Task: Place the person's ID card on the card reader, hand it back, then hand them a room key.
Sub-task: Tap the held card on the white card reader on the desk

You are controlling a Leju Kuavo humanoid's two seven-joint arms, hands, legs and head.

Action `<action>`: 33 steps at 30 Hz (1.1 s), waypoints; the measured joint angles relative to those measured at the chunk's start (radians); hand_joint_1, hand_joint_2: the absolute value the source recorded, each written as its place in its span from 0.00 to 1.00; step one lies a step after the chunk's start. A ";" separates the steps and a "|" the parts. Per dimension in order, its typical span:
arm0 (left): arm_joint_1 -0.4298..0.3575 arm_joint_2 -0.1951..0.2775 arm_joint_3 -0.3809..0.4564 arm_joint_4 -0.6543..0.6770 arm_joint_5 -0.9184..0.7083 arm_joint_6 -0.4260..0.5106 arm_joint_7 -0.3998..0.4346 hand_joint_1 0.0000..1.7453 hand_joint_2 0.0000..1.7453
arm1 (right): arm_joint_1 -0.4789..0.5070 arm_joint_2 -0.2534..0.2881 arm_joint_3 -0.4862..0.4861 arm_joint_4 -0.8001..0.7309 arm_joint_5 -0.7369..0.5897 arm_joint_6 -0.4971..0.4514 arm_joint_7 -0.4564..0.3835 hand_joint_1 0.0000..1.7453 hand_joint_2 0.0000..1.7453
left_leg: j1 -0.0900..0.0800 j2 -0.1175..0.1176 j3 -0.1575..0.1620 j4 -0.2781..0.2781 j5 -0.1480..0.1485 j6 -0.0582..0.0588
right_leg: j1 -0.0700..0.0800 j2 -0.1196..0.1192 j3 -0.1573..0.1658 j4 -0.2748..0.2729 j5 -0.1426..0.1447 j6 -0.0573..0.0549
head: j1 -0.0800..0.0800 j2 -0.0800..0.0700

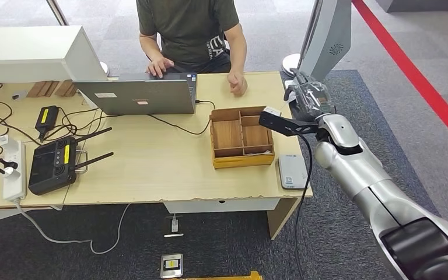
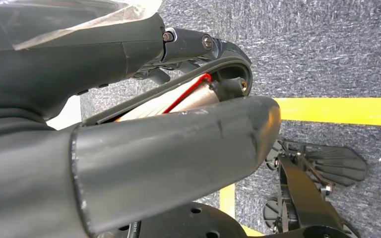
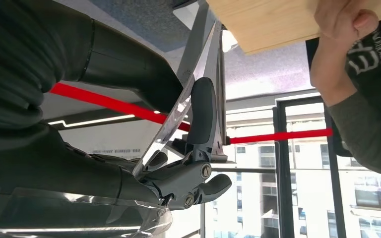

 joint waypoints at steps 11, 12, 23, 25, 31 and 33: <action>0.003 0.000 0.000 0.000 0.002 0.000 0.012 0.00 0.00 | 0.059 -0.071 -0.014 0.023 0.010 0.014 0.028 1.00 1.00 | 0.000 0.001 0.000 0.000 -0.001 0.001 | 0.000 0.000 0.000 0.000 0.000 0.000 | 0.000 0.000; 0.003 0.000 0.001 0.000 0.002 0.000 0.010 0.00 0.00 | 0.065 -0.078 -0.018 0.020 0.012 0.018 0.031 1.00 1.00 | 0.000 0.001 0.000 0.000 -0.001 0.001 | 0.000 0.000 0.000 0.000 0.000 0.000 | 0.000 0.000; 0.003 0.000 0.001 0.000 -0.009 -0.001 0.017 0.00 0.00 | 0.159 -0.141 -0.063 -0.047 0.044 0.062 0.049 1.00 1.00 | 0.000 0.001 0.000 0.000 -0.001 0.001 | 0.000 0.000 0.000 0.000 0.000 0.000 | 0.000 0.000; 0.003 0.000 0.001 0.000 -0.011 -0.001 0.015 0.00 0.00 | 0.176 -0.147 -0.068 -0.061 0.055 0.066 0.051 1.00 1.00 | 0.000 0.001 0.000 0.000 -0.001 0.001 | 0.000 0.000 0.000 0.000 0.000 0.000 | 0.000 0.000; 0.002 0.000 0.001 0.000 -0.013 -0.004 0.007 0.00 0.00 | 0.216 -0.164 -0.081 -0.092 0.060 0.074 0.053 1.00 1.00 | 0.000 0.001 0.000 0.000 -0.001 0.001 | 0.000 0.000 0.000 0.000 0.000 0.000 | 0.000 0.000; 0.002 0.000 0.000 0.000 -0.015 -0.007 0.010 0.00 0.00 | 0.232 -0.170 -0.085 -0.103 0.063 0.084 0.054 1.00 1.00 | 0.000 0.001 0.000 0.000 -0.001 0.001 | 0.000 0.000 0.000 0.000 0.000 0.000 | 0.000 0.000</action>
